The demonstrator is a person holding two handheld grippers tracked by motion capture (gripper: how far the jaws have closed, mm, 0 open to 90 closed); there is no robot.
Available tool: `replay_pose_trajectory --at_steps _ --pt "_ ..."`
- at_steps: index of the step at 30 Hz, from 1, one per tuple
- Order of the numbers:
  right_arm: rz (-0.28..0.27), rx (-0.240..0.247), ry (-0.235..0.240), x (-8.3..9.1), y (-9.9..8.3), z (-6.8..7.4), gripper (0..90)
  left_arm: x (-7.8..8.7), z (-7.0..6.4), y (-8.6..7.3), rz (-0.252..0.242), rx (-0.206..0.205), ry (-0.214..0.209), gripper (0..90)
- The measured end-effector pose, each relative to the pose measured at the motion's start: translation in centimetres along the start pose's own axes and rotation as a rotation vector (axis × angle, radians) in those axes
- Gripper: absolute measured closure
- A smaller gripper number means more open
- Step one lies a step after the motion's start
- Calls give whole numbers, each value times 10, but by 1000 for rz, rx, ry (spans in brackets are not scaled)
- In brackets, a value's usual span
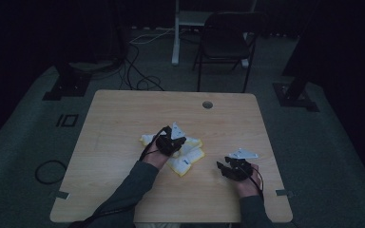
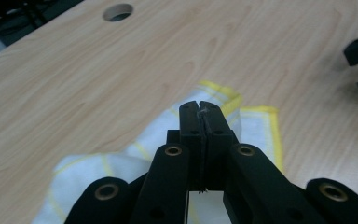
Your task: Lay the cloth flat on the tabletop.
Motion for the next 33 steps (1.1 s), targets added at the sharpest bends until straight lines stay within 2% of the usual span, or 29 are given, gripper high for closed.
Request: replay_pose_trajectory --at_steps 7,11,13,21,26,33 --pt "-1 43 3 -6 10 10 605 4 16 -4 -10 45 12 898" --pt "3 62 1 -9 15 14 617 4 21 -7 -9 57 15 898" --pt "5 74 -4 -15 24 18 616 5 26 -10 -8 65 20 898" --pt "-4 57 -2 -30 39 23 663 7 35 -12 -13 87 27 898" --pt "-2 53 2 -40 48 29 655 9 40 -13 -16 100 31 897" --pt "3 28 7 -51 52 30 648 11 48 -15 -17 112 39 897"
Point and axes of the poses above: each handheld gripper's, and its own axes: x roughly backward along the jaws, y roughly out of its top, z roughly to its left, the point moved 10 cm from there along -x, roughly forward along the jaws, and after that the axes turned 15 degrees about z, right-handed, at the moved point
